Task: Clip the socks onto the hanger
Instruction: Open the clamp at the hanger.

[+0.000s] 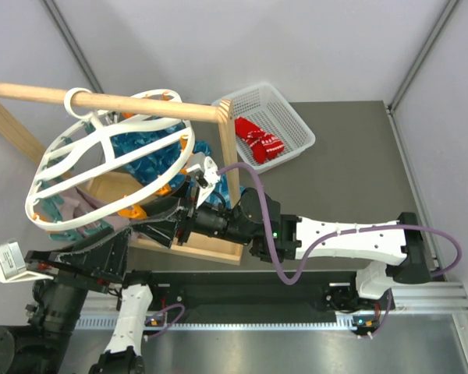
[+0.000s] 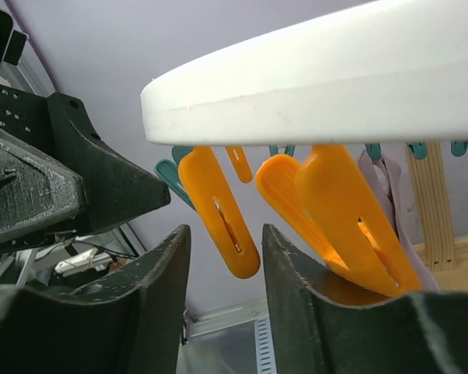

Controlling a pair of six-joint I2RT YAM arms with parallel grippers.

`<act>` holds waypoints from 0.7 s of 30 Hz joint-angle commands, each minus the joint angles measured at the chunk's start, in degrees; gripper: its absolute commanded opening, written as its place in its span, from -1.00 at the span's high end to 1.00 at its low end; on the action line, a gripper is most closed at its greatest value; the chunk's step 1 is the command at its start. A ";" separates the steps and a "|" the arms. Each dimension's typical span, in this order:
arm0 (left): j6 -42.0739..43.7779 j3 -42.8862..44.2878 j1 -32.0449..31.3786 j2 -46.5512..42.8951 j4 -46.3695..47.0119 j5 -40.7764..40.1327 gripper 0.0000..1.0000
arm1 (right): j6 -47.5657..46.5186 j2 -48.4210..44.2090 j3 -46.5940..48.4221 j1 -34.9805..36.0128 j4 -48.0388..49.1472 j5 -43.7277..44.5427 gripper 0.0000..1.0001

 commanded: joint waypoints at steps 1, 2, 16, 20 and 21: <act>-0.42 -0.28 -0.33 0.48 0.28 0.26 -0.19 | -0.47 1.14 4.19 -0.77 4.46 -1.39 0.20; -0.51 -0.19 -0.33 0.48 0.37 0.17 -0.19 | -0.47 1.31 4.54 -0.77 4.46 -2.69 0.24; -5.69 -1.16 -0.68 2.85 -2.53 2.19 -0.20 | -2.49 0.61 5.51 -0.51 0.07 -1.91 1.00; -6.57 -0.72 -0.60 3.73 -2.35 2.63 -0.17 | -5.29 0.26 6.56 0.28 -2.92 2.38 1.00; -6.57 -0.46 -0.60 4.00 -2.62 1.93 -0.17 | -6.00 0.35 6.92 0.71 -3.88 3.26 1.00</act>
